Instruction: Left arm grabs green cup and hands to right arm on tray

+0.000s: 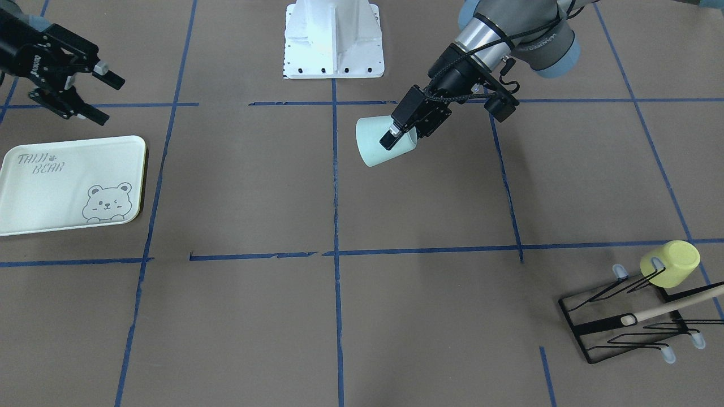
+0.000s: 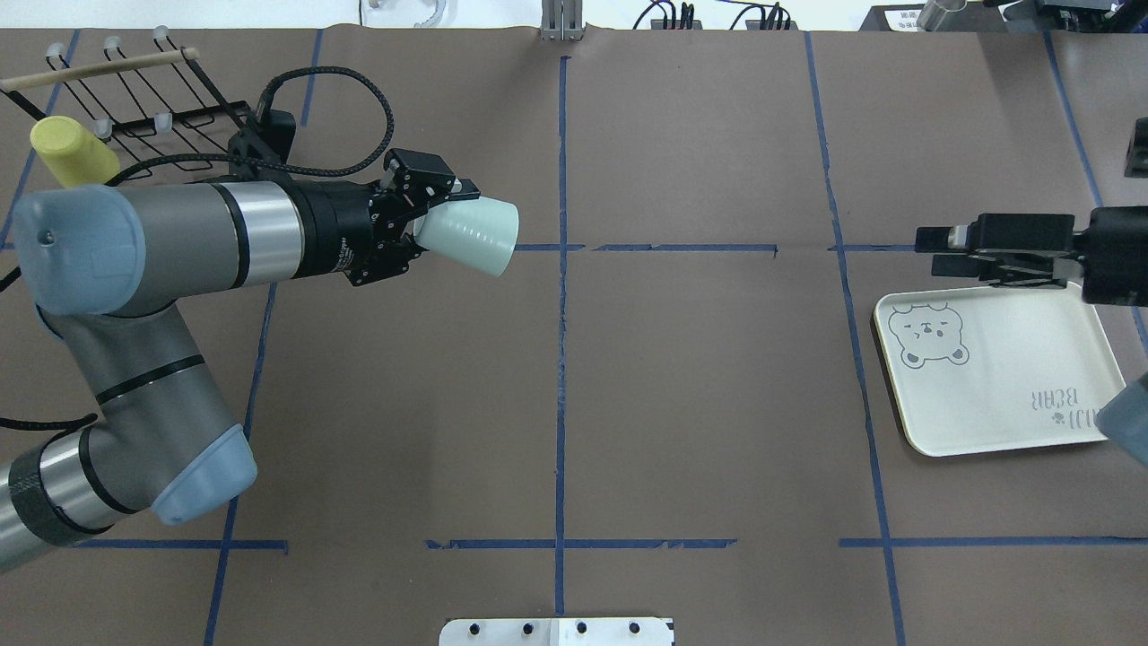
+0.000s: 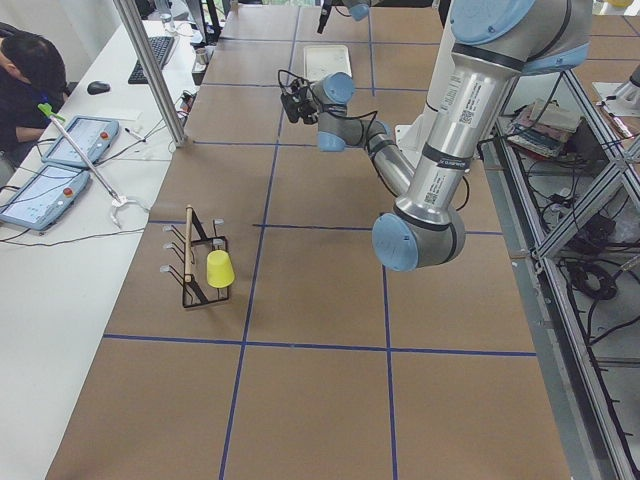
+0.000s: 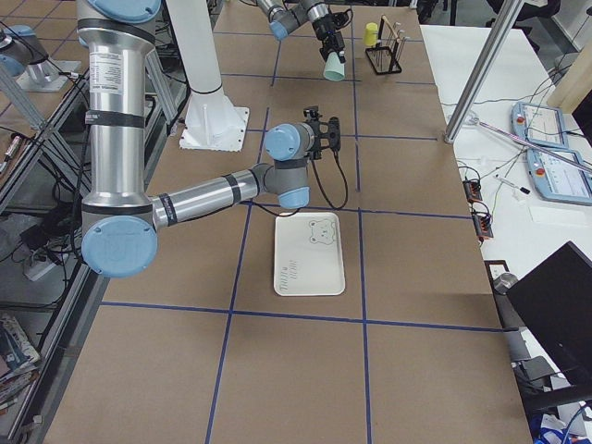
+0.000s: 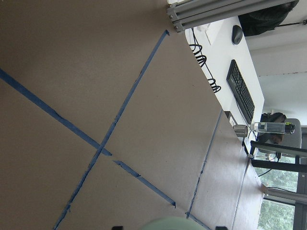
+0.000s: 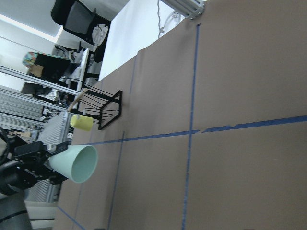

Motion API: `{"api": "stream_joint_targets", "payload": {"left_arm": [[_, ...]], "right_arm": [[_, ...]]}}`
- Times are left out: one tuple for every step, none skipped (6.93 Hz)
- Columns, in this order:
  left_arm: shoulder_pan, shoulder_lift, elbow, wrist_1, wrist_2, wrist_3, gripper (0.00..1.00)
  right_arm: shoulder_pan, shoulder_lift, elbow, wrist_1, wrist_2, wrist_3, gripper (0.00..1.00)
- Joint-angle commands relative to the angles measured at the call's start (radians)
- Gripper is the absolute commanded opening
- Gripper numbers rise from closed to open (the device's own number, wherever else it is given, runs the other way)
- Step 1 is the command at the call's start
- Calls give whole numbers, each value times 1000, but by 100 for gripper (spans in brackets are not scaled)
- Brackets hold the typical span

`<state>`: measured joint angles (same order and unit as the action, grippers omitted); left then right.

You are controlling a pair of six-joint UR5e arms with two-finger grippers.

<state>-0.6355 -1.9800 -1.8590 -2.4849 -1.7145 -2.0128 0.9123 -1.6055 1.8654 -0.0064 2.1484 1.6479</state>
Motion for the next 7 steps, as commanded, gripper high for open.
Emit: {"api": "stream_joint_targets", "payload": {"left_arm": [[25,4,26,-204,0,-80,59],[36,6,24,-301,0,-92,59],[59,7,27,-369,3,-127,59],[77,6,38,-429,4,-127,59],[77,4,73,-513,4,-127,59],[86,3,110,-569,4,-127,59],[99,1,119,-574,6,-126,59]], "right_arm": [[-154,106,-23,138,-93,184,100],[-205,174,-22,140,-94,249,100],[-232,177,-14,144,-108,251,100],[-292,179,-2,152,-198,260,100],[-381,179,-6,246,-288,263,100],[-418,180,-5,264,-327,266,100],[-441,226,-14,260,-363,273,100]]}}
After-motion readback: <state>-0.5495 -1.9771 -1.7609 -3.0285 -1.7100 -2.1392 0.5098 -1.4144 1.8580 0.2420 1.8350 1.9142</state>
